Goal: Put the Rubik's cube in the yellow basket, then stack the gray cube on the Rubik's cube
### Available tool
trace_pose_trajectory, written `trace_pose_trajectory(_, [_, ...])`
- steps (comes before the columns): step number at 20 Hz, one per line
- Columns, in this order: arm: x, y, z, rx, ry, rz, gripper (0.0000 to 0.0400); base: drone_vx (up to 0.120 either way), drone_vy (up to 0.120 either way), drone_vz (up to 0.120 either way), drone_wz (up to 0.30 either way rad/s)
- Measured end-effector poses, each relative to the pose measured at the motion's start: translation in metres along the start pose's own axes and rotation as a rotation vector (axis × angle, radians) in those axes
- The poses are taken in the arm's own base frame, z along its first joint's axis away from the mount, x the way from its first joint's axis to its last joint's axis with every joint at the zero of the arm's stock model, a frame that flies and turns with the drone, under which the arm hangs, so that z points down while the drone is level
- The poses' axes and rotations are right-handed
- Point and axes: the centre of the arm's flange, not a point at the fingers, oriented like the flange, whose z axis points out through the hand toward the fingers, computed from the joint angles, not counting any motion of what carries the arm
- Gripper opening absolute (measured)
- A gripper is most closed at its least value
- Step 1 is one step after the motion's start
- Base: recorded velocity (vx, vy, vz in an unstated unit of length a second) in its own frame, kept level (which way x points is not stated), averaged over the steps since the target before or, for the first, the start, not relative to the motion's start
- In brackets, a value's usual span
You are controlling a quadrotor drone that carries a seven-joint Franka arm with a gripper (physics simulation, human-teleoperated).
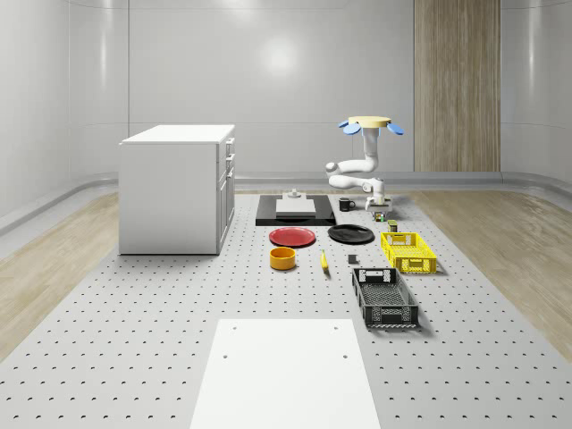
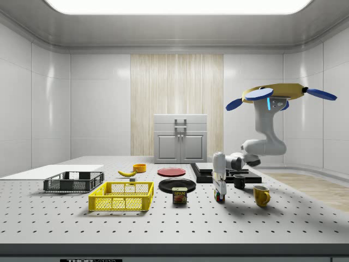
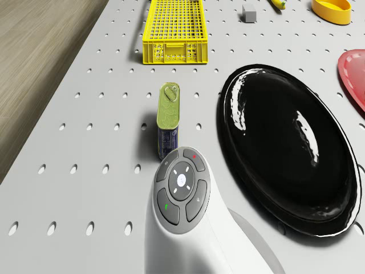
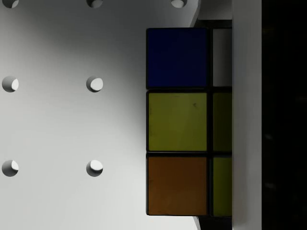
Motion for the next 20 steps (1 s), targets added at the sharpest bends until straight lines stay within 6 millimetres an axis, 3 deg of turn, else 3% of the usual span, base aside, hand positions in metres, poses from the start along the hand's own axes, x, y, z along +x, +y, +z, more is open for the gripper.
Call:
trace_pose_trajectory(6, [0.0, 0.0, -0.007, 0.0, 0.0, 0.0, 0.033, 0.0, 0.0, 0.0, 0.0])
trace_pose_trajectory(12, [0.0, 0.0, -0.026, 0.0, 0.0, 0.0, 0.0326, 0.007, 0.0, 0.113, 0.0])
trace_pose_trajectory(20, [0.0, 0.0, -0.034, 0.0, 0.0, 0.0, 0.0325, 0.12, 0.0, 0.105, 0.0])
